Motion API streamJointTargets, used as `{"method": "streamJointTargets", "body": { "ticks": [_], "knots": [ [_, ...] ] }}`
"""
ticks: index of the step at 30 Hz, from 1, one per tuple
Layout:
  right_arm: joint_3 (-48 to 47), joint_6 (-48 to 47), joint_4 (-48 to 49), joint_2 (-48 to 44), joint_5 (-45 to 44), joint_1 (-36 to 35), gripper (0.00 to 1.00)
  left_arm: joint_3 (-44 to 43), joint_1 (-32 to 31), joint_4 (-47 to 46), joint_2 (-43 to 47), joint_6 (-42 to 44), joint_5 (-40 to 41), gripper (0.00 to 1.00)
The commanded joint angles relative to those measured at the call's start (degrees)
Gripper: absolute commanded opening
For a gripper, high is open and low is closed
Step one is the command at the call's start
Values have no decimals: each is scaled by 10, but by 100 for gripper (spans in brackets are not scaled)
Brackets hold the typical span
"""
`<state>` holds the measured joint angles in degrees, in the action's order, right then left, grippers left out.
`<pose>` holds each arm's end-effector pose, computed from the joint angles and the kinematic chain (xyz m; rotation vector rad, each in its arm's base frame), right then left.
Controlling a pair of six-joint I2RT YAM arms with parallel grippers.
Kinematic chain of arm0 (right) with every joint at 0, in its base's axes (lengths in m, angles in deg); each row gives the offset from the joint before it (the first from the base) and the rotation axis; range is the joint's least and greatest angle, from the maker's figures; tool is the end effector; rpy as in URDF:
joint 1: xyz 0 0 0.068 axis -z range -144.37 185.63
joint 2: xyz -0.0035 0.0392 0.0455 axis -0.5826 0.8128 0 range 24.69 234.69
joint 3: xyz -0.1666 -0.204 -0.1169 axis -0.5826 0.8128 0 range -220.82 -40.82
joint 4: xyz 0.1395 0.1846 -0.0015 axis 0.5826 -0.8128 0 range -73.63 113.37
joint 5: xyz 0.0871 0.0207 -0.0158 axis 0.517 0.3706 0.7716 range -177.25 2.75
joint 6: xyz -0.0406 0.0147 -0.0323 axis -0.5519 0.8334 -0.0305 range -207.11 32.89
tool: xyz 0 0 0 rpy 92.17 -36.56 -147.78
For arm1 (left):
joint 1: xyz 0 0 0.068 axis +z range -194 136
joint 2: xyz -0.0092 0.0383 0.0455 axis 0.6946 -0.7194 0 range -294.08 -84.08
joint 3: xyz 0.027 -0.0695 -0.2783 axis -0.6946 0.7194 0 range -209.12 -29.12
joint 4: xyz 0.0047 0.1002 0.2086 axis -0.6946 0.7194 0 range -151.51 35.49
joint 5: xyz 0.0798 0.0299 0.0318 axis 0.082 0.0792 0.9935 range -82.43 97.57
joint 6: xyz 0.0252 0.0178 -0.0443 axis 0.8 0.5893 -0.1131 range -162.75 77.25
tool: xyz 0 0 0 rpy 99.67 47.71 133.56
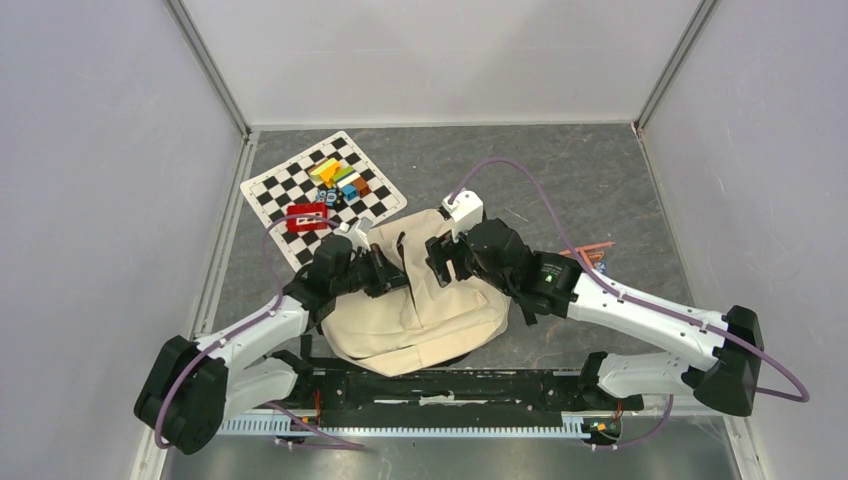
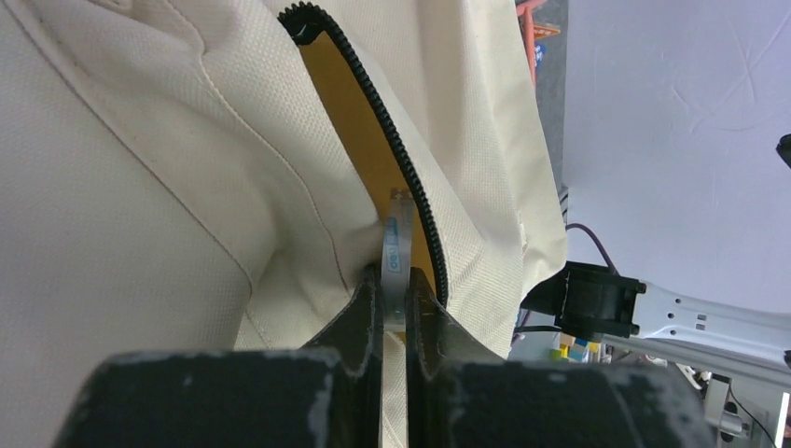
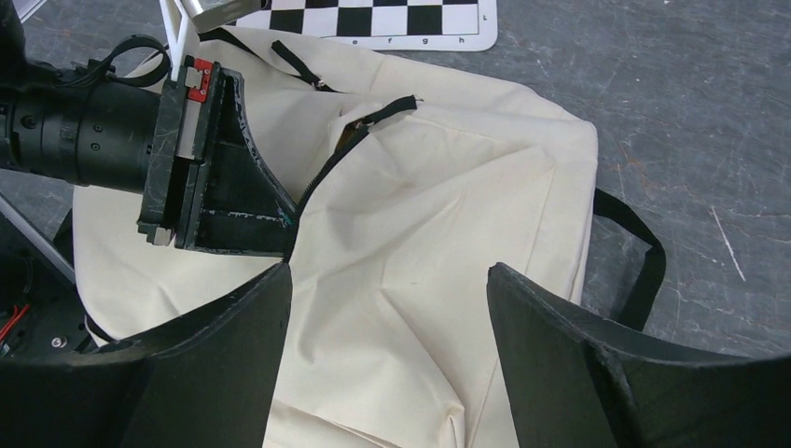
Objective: Pack the student bag
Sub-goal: Place the stationery in the student bag.
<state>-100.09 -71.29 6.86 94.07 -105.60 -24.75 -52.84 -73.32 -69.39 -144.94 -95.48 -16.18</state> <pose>0.1272 0.2011 0.3488 -0.5850 1.9637 0.5176 0.1522 -0.1019 0.2251 -0.1883 2.3005 -1.2445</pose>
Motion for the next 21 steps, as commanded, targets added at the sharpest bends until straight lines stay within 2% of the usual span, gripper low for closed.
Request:
{"method": "streamJointTargets", "body": {
  "ticks": [1, 8, 10, 14, 18, 21],
  "knots": [
    [6, 3, 4, -24, -32, -1, 82, -25, 4, -28, -20, 23, -21, 13],
    [9, 4, -2, -23, -34, -1, 84, -39, 4, 75, 28, 84, 41, 54],
    [7, 4, -1, -20, -34, -1, 84, -44, 4, 114, 45, 98, 60, 60],
    [7, 5, -2, -15, -33, -1, 84, -46, 4, 145, 67, 110, 80, 63],
    [8, 7, -3, -15, -33, -1, 84, -45, 4, 145, 75, 110, 82, 57],
    [12, 7, -4, -19, -37, -1, 84, -42, 4, 131, 74, 109, 73, 62]
  ]
}}
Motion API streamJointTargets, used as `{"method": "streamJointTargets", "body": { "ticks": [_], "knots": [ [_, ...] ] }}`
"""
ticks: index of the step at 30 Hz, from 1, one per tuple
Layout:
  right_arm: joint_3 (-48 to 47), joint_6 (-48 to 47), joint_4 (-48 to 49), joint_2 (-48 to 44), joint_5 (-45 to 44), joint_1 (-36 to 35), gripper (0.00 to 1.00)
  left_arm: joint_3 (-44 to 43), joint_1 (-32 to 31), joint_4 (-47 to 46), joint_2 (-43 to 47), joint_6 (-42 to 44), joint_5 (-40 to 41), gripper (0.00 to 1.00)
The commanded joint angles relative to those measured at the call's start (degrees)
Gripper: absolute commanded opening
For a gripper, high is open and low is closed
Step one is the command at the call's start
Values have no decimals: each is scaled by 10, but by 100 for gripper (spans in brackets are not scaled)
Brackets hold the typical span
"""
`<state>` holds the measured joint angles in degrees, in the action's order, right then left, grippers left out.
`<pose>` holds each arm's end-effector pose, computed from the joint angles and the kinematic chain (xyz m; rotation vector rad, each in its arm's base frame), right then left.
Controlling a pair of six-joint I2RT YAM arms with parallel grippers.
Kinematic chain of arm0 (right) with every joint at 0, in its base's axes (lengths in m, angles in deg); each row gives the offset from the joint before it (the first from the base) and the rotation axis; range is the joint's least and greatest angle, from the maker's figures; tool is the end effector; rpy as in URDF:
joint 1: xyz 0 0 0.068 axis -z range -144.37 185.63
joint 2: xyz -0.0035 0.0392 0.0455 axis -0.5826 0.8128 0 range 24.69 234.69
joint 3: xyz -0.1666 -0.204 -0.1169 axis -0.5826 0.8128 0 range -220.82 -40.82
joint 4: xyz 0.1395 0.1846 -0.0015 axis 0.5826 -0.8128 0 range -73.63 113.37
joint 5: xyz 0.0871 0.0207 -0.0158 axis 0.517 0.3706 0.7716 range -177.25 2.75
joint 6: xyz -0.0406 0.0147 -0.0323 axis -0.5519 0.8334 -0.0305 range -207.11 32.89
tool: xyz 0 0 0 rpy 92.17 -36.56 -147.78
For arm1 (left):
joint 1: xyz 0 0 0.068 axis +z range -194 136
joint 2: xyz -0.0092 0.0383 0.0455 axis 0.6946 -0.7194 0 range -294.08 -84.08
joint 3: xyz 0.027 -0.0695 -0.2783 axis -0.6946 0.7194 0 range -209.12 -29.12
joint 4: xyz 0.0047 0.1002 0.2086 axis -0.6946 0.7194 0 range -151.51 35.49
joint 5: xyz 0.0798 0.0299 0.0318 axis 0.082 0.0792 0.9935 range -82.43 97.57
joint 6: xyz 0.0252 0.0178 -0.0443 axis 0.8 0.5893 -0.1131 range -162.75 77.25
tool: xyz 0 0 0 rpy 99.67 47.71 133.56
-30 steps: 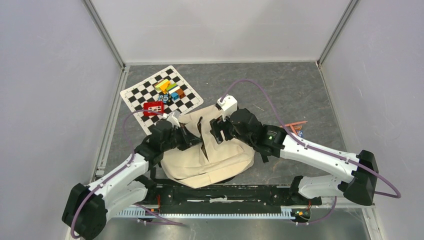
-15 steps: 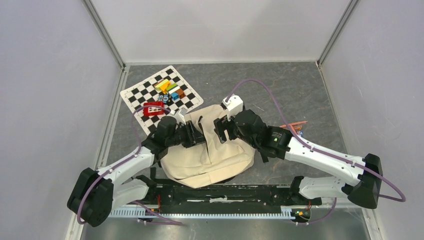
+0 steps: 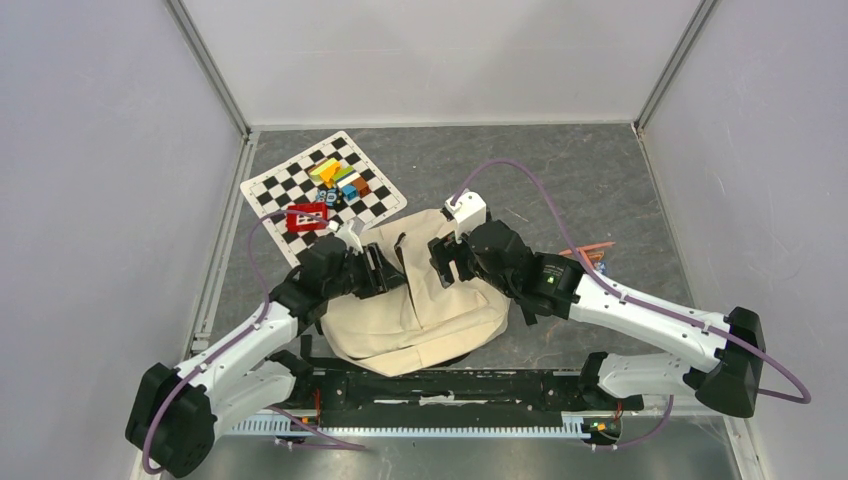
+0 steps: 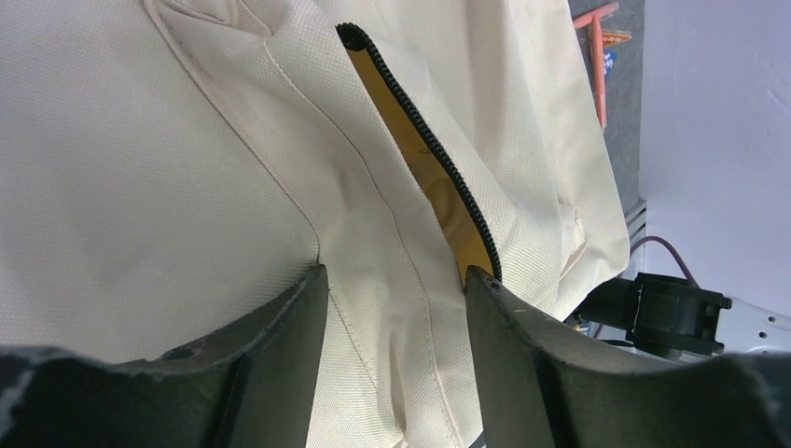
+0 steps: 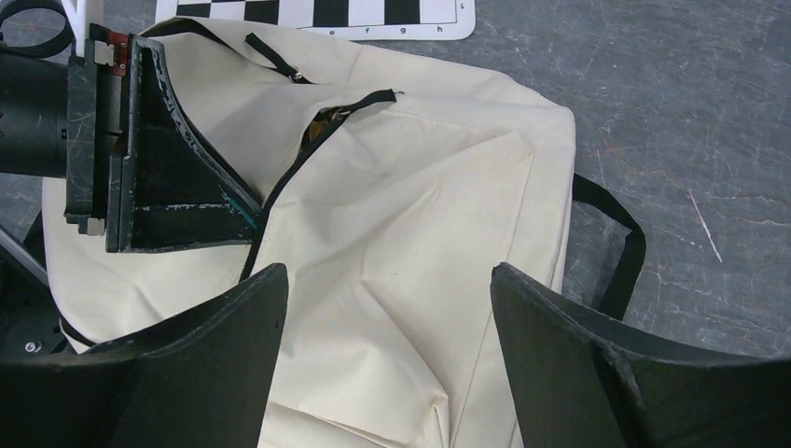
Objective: Pack the student bag
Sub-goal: Place the stationery in the student bag, then pick up the stationery from the center of the board.
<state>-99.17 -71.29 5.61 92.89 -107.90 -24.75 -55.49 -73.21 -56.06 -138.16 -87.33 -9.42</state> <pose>0.1251 0.1946 0.3463 -0.5651 1.9722 0.4696 0.1368 -0.0884 0.2351 -0.1239 2.3150 -1.0267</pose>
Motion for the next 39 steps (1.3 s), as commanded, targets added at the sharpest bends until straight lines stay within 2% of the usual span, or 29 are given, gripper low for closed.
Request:
{"method": "streamJointTargets", "body": {
  "ticks": [1, 5, 11, 15, 20, 24, 26, 28, 31, 35, 39],
  "knots": [
    [4, 7, 7, -8, -16, -1, 84, -16, 2, -7, 5, 27, 5, 63],
    [4, 8, -8, -15, -40, -1, 86, -21, 3, -5, -2, 28, 6, 64],
    [6, 11, -86, -33, -134, 13, 98, -50, 3, 105, 41, 66, 116, 56],
    [40, 9, -100, -69, -112, 75, 98, -57, 3, 151, 65, 85, 147, 55],
    [103, -5, -100, -119, -64, 199, 98, -60, 3, 167, 91, 95, 134, 56],
    [156, -17, -76, -125, -70, 300, 98, -91, 6, 169, 83, 117, 97, 61],
    [181, -23, -44, -116, -37, 360, 97, -124, 10, 177, 60, 138, 73, 68],
    [193, -30, -18, -96, -1, 424, 94, -169, 17, 194, 27, 168, 48, 81],
    [190, -48, 0, -67, 21, 484, 88, -230, 37, 212, -11, 214, 27, 99],
    [186, -68, 19, -29, 56, 549, 80, -255, 91, 165, -50, 226, -30, 100],
    [175, -105, 8, 8, 64, 574, 70, -258, 131, 128, -83, 220, -65, 100]
  ]
}}
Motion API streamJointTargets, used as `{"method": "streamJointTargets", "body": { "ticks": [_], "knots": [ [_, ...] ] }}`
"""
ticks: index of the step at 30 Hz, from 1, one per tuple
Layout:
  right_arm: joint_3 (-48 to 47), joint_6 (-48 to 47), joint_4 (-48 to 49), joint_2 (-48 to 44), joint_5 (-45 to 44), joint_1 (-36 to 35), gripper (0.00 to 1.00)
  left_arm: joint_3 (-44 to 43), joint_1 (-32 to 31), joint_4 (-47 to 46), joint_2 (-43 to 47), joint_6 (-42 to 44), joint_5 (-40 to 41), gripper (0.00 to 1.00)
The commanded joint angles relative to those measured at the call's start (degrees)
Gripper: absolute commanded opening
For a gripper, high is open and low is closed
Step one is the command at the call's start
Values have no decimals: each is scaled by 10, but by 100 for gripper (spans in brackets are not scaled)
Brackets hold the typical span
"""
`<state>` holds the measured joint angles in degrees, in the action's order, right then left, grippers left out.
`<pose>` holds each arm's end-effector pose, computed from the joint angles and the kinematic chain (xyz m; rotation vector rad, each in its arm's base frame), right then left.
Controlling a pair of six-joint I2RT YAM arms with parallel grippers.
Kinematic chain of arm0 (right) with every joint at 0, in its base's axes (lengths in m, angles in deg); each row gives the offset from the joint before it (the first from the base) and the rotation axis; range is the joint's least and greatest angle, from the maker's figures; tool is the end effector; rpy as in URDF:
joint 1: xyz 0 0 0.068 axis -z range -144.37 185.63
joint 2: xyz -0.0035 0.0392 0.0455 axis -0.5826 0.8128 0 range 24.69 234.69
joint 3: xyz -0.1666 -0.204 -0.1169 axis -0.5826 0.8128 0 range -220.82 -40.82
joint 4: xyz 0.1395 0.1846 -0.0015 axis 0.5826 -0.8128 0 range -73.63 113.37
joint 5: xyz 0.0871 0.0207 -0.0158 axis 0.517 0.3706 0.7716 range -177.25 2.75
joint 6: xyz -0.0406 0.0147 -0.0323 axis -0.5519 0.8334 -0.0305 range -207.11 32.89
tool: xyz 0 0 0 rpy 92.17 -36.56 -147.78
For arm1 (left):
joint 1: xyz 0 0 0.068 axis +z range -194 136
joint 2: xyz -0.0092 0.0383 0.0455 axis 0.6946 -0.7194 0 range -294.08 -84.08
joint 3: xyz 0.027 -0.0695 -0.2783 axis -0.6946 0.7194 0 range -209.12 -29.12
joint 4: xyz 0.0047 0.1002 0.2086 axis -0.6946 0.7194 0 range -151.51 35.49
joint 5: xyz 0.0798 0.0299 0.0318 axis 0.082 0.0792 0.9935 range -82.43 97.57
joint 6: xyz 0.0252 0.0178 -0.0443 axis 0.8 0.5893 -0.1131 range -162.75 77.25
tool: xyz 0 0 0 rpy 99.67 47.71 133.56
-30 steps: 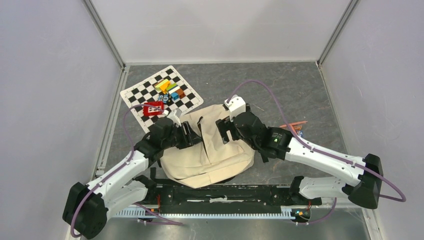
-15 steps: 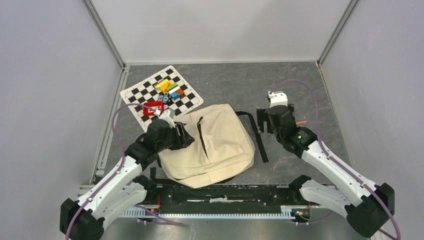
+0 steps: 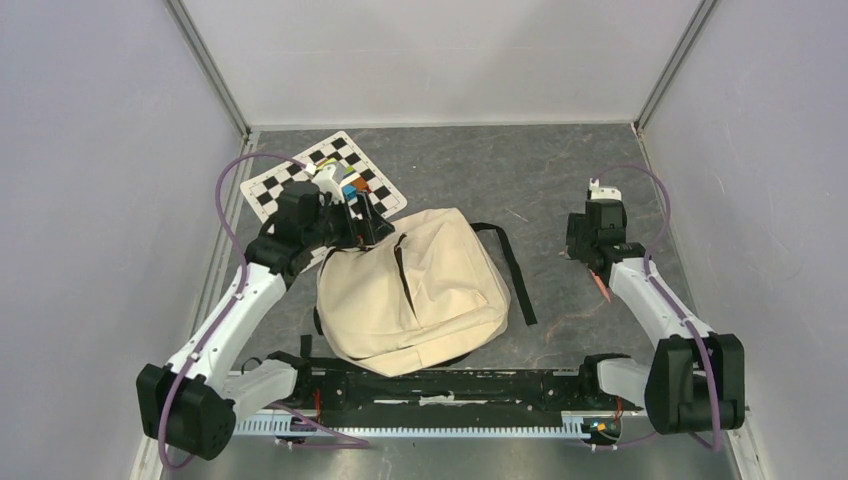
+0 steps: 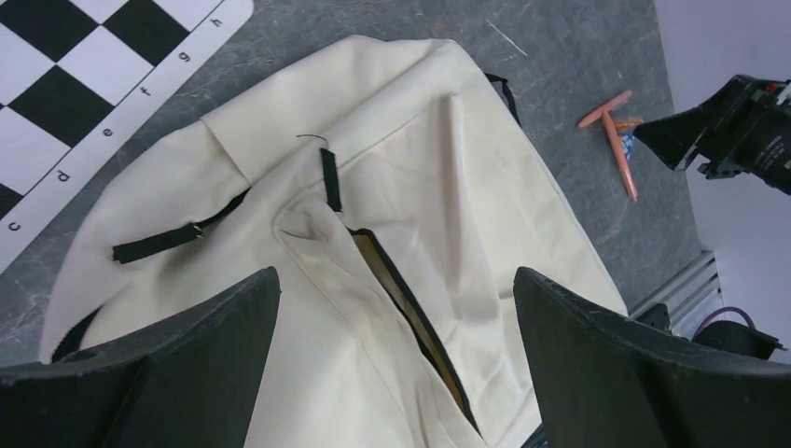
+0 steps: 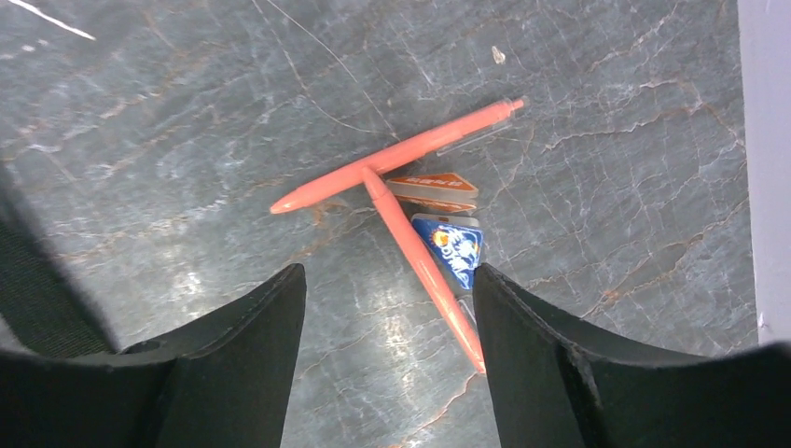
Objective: Pack the student bag
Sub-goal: Pick up the stationery from the center of the board.
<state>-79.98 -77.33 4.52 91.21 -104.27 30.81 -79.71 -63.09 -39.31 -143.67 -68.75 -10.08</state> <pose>0.1999 0.0064 0.2477 0.2417 2.3315 -0.2276 0.1762 -0.0724 0.3248 0.0591 2.1887 -0.7840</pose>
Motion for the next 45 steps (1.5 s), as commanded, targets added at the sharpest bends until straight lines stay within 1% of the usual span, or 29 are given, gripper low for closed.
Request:
{"method": "streamJointTargets", "body": {
  "ticks": [1, 4, 7, 9, 14, 18, 25, 27, 35, 39, 45],
  "knots": [
    [-18, -52, 16, 33, 29, 24, 70, -14, 33, -42, -34, 39, -56, 100],
    [-17, -69, 14, 55, 36, 39, 65, 5, 42, -52, -38, 38, -56, 100],
    [-18, -73, 22, 76, 55, 45, 58, 18, 53, -63, -34, 29, -79, 100],
    [-21, -75, 27, 90, 65, 45, 54, 21, 56, -58, -29, 35, -70, 100],
    [-30, -78, 32, 124, 53, 45, 45, 25, 62, -56, -23, 34, -65, 100],
    [-38, -83, 33, 142, 23, 44, 43, 28, 63, -54, -27, 34, -67, 100],
    [-47, -89, 38, 166, 20, 45, 41, 28, 64, -55, -31, 33, -71, 100],
    [-47, -89, 43, 173, 33, 45, 39, 29, 64, -55, -31, 31, -74, 100],
    [-60, -93, 49, 202, 33, 45, 32, 30, 65, -58, -32, 30, -80, 100],
    [-56, -93, 51, 200, 73, 45, 27, 29, 66, -58, -33, 31, -83, 100],
    [-57, -90, 29, 196, 94, 45, 18, 29, 68, -59, -35, 29, -86, 100]
  ]
}}
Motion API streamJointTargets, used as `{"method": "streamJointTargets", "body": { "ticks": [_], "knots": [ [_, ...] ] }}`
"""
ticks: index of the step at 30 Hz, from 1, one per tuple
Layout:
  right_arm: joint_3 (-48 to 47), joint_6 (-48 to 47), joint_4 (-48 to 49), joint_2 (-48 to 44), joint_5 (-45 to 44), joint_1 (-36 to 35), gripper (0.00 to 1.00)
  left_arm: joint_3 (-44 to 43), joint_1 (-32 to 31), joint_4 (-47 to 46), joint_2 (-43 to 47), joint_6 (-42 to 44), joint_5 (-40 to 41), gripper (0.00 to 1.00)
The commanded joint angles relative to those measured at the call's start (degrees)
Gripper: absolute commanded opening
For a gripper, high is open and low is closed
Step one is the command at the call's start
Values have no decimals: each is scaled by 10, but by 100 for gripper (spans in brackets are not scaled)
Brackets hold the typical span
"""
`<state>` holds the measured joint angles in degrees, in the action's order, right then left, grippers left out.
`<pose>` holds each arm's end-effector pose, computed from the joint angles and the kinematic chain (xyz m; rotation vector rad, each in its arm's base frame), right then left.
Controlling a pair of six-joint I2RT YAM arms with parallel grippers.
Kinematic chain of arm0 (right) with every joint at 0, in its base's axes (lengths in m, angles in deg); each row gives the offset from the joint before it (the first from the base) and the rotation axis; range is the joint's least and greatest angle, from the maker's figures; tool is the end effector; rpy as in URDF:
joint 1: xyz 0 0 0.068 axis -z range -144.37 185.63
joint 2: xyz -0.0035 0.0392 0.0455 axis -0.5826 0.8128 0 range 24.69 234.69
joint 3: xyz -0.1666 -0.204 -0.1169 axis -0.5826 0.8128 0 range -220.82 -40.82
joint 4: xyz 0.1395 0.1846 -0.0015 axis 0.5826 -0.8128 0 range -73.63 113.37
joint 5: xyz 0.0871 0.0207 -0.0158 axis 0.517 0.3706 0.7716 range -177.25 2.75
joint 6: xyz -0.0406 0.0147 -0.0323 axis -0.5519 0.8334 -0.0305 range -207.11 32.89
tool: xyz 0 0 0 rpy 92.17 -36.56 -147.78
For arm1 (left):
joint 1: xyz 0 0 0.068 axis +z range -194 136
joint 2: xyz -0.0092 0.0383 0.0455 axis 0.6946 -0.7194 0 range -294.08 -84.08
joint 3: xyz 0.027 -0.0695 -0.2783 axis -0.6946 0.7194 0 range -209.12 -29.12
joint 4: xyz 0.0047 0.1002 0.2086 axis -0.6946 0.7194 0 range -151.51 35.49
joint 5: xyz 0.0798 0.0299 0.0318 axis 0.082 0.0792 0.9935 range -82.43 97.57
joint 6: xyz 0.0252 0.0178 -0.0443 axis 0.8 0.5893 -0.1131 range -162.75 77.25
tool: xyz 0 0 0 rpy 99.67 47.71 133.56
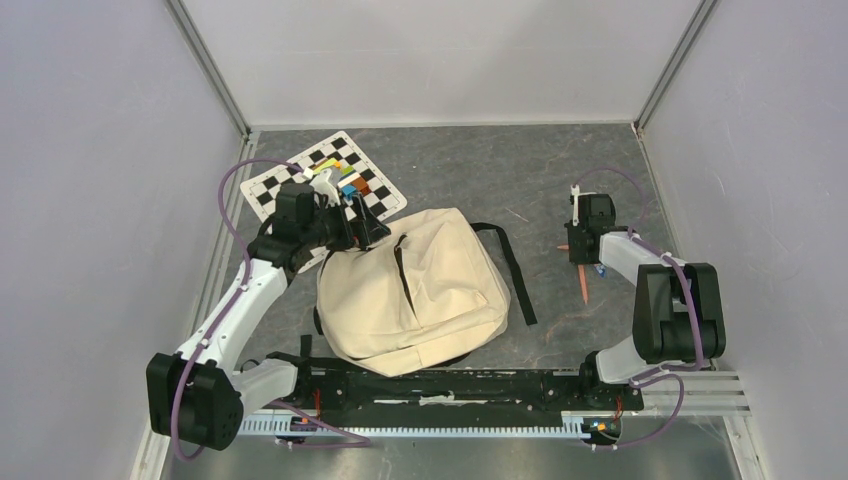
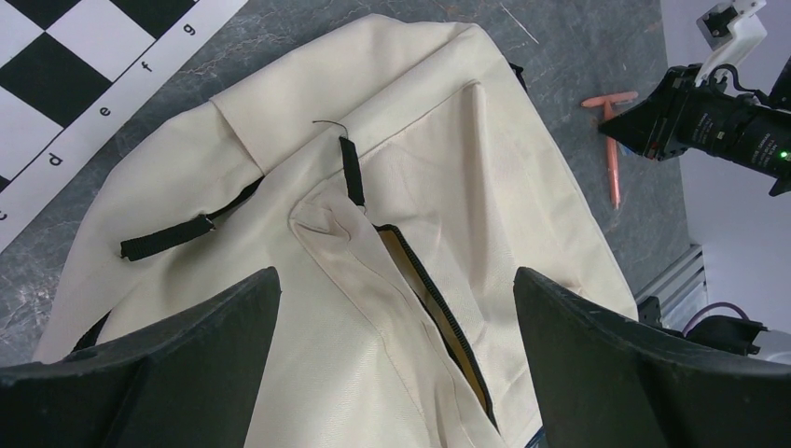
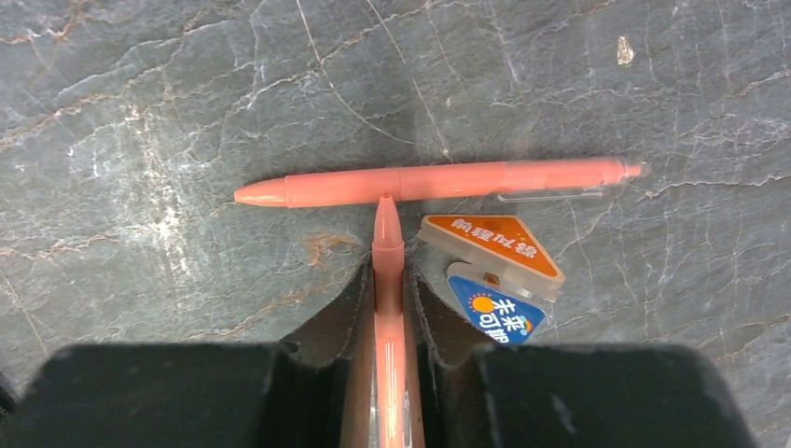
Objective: Pack the student bag
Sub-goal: Pick up the stationery from the center of the board.
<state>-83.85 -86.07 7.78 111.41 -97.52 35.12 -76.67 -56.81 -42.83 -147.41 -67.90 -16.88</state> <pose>0.2549 -0.0041 0.1956 0.0759 2.5946 -0.2233 0.1949 -0.0594 0.3032 0.0133 2.2334 -0.8347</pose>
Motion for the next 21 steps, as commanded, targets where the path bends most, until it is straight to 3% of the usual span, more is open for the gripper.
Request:
{"method": "streamJointTargets", "body": {
  "ticks": [1, 6, 10, 21],
  "knots": [
    [-19, -1, -9, -6, 29, 2, 17, -2, 6, -23, 2, 20, -19, 100],
    [-17, 4, -25, 7, 39, 2, 17, -1, 7, -25, 1, 20, -20, 100],
    [-11, 10, -27, 4, 46, 2, 1, 1, 8, -28, 1, 19, -33, 100],
    [-47, 17, -75, -148, 66, 1, 0, 51, 5, -104, -8, -39, -149, 100]
  ]
}}
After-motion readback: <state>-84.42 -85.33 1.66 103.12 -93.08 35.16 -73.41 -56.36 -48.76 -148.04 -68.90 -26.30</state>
